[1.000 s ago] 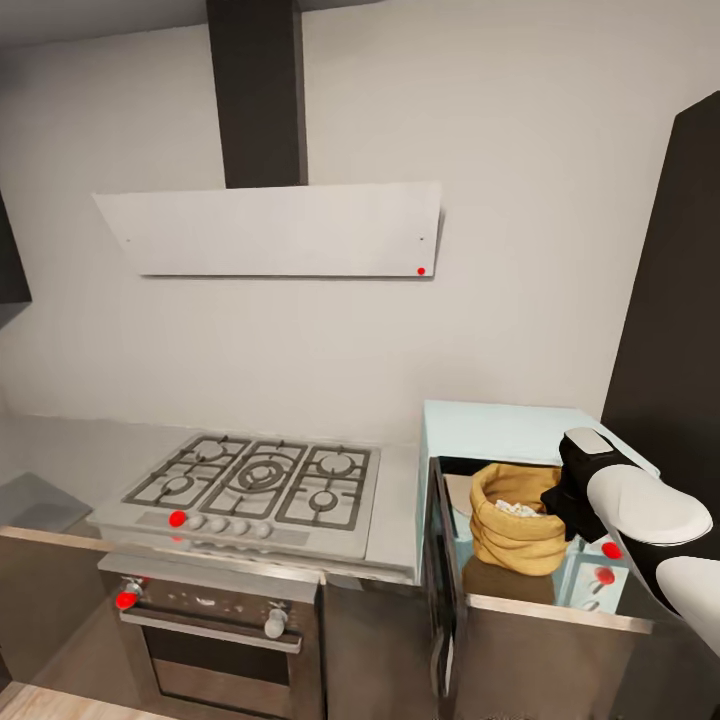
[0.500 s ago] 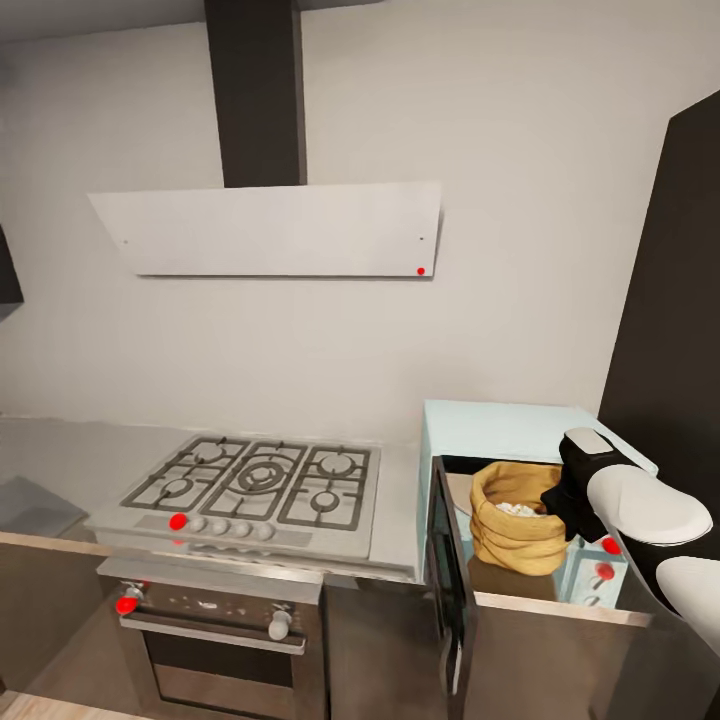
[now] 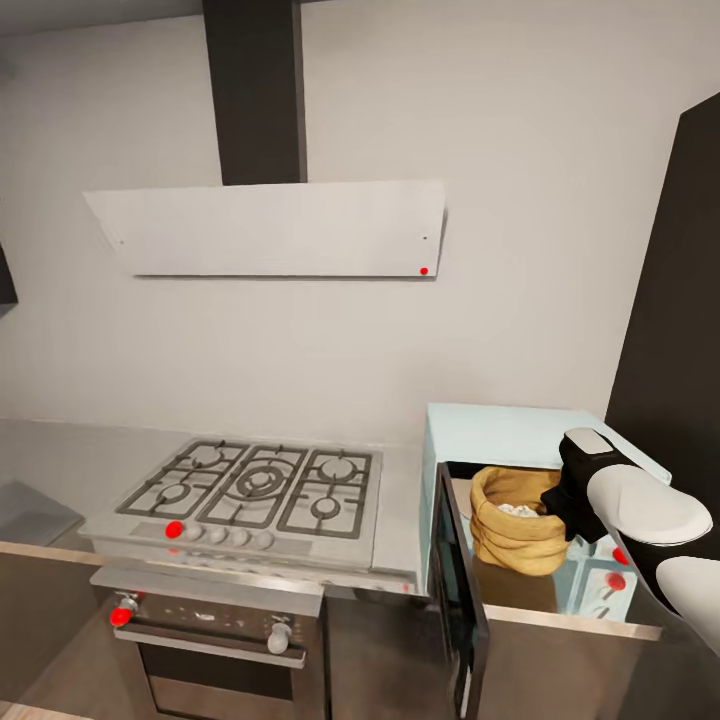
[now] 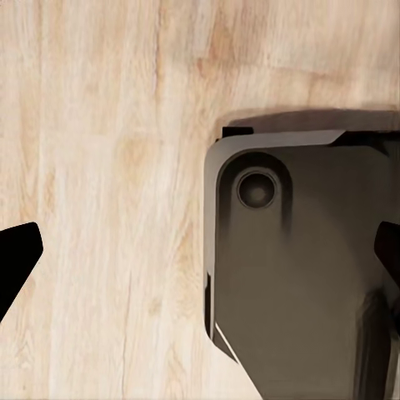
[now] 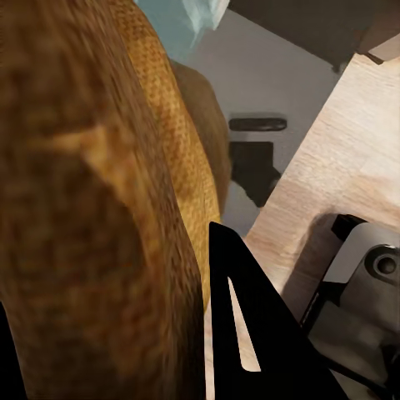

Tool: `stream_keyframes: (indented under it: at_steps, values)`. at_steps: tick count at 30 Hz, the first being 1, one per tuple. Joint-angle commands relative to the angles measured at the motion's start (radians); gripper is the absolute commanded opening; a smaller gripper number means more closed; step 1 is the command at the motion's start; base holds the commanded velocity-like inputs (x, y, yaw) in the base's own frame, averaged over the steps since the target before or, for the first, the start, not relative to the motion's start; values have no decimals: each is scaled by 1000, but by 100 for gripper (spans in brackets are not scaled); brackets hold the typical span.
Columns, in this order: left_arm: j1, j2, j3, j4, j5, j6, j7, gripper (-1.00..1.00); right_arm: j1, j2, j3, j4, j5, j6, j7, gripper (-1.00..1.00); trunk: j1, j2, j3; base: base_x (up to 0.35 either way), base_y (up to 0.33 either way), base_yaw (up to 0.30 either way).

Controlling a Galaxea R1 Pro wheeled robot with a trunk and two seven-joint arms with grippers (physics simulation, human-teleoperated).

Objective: In the kitchen, take the popcorn bag from the countertop, put it into the microwave, and heat it until the popcorn is cooked so the cooked popcorn ends up inside the bag.

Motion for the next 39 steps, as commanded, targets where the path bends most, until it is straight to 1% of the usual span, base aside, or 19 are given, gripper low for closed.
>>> stream_keyframes:
  at_steps: [1, 5, 18, 22, 39]
  values:
    - [0, 0, 0, 1, 0, -3, 0, 100, 0, 0, 6, -1, -10, 8, -5, -100, 0, -1, 0, 18, 3, 0]
    - [0, 0, -1, 1, 0, -3, 0, 100, 0, 0, 7, -1, -10, 9, -5, -100, 0, -1, 0, 137, 1, 0]
    - [0, -1, 0, 0, 0, -3, 0, 100, 0, 0, 8, -1, -10, 9, -5, -100, 0, -1, 0, 29, 0, 0]
    - [1, 0, -1, 0, 0, -3, 0, 100, 0, 0, 8, -1, -10, 8, -5, -100, 0, -1, 0, 158, 0, 0]
    - [1, 0, -1, 1, 0, -3, 0, 100, 0, 0, 8, -1, -10, 9, -5, -100, 0, -1, 0, 29, 0, 0]
